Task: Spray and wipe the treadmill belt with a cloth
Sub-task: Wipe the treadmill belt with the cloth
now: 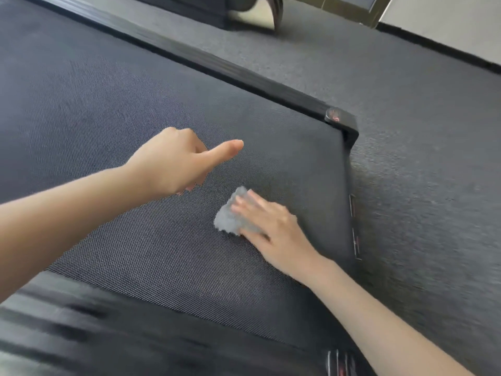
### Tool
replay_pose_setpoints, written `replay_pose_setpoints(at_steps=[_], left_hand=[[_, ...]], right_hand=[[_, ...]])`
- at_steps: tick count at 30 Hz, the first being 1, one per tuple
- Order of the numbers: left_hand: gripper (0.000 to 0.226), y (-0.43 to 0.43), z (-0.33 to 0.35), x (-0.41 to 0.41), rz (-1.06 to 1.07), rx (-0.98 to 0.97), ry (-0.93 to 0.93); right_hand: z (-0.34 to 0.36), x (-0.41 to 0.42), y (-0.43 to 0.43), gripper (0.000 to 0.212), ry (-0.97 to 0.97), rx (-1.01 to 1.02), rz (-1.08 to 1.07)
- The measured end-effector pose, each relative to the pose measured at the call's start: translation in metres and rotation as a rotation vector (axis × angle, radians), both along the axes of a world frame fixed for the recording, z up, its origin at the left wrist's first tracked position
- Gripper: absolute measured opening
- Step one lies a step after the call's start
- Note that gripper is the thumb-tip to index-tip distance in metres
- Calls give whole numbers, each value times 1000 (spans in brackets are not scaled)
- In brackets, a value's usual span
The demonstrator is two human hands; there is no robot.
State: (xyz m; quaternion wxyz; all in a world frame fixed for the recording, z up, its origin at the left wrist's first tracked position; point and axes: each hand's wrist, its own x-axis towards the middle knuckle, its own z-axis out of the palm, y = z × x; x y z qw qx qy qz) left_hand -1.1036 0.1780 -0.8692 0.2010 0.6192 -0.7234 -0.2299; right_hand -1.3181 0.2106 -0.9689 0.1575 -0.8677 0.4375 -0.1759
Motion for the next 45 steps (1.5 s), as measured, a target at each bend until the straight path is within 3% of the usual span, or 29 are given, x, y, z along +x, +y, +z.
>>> replay_pose_setpoints(at_steps=[5,9,18,20,23,25,28,31,33,37,40,42,45], left_hand=[[81,12,-1,-7,-46,19,-11],[80,18,-3,-10,-64,39,-9],[99,26,-17,-16,-95,101,-60],[98,27,-19,-18,-105,121,-64],[94,26,-20,-21,-106,139,-47],[93,27,-18,-22,-111,139,-39],[92,28,-16,-24,-117,129,-35],[92,31,-13,-25,-120,116,-33],[91,32,-12,-24,-123,108,-27],[87,39,-11,-23,-124,111,-3],[87,41,-11,-22,-110,140,76],[92,39,-11,-20,-100,168,175],[99,35,-10,-15,-113,197,267]], right_hand=[[-4,-21,58,43,8,28,198],[-2,-57,47,44,64,3,221],[-13,-127,-65,48,46,-11,-383],[-9,-130,-80,47,-6,54,-557],[-8,-117,-82,45,0,25,-651],[-8,-103,-64,45,-9,47,-606],[-6,-75,-15,48,-58,97,-369],[-8,-51,33,48,-61,30,-119],[-8,-44,55,50,-54,19,-70],[4,-41,69,63,-48,151,-120],[21,-39,64,51,-299,361,-245],[26,-38,57,42,-366,294,-336],[28,-37,45,39,-222,142,-444]])
